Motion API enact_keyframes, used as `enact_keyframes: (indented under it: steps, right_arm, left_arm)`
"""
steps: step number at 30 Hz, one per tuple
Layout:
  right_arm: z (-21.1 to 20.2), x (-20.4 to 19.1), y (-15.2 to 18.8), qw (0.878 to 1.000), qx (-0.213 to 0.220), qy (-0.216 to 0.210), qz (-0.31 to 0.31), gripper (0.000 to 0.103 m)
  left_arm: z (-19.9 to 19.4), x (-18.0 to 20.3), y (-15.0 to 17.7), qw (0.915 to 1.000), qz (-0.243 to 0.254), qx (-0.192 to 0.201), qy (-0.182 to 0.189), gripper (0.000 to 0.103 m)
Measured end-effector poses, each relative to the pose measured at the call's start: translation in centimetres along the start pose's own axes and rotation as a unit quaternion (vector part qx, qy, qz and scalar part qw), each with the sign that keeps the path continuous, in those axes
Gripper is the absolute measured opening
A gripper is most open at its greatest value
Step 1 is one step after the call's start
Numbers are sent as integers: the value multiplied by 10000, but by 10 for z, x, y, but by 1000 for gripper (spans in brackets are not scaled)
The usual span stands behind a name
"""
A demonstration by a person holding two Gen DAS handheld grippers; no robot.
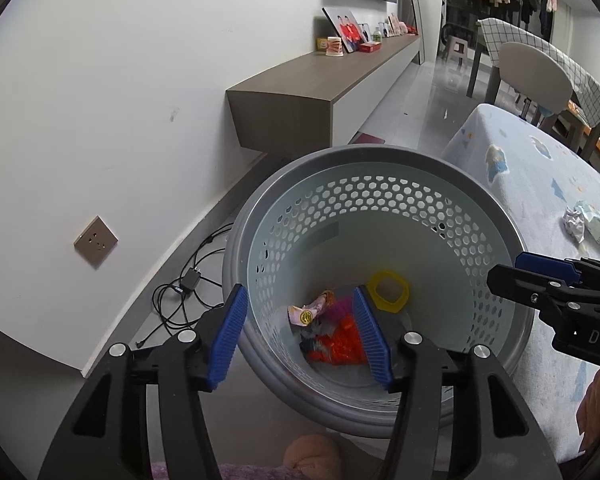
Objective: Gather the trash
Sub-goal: 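Carry the toy and cup over the basket and open both grippers, then move both grippers back toward the crumpled foil and wipes pack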
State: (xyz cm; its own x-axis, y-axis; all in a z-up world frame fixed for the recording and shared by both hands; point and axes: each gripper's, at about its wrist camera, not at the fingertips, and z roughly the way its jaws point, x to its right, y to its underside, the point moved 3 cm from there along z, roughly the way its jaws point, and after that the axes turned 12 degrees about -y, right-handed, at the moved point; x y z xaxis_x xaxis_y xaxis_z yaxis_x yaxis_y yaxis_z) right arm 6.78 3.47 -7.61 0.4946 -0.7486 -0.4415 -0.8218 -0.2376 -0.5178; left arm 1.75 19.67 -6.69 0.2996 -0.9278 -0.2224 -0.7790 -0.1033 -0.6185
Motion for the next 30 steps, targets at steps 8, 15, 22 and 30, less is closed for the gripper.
enact_keyframes:
  steps: [8,15,22,30]
  right_arm:
    - [0,0,2,10000,17,79,7,51]
    - [-5,0,4,9999,75,122,-1,51]
    - [-9,-1,6,9998,116,166,-27,51]
    - [-17,2,10,9991,189,360,-74,51]
  left_arm:
    - [-2,2,-1,10000,-6,26,-20,54]
    - [-2,2,-4,10000,-55,32,-57,57]
    - [-7,4,-6,9999,-66,116,-97,63]
    - [-9,6,-8,9998,-105,142,-66,73]
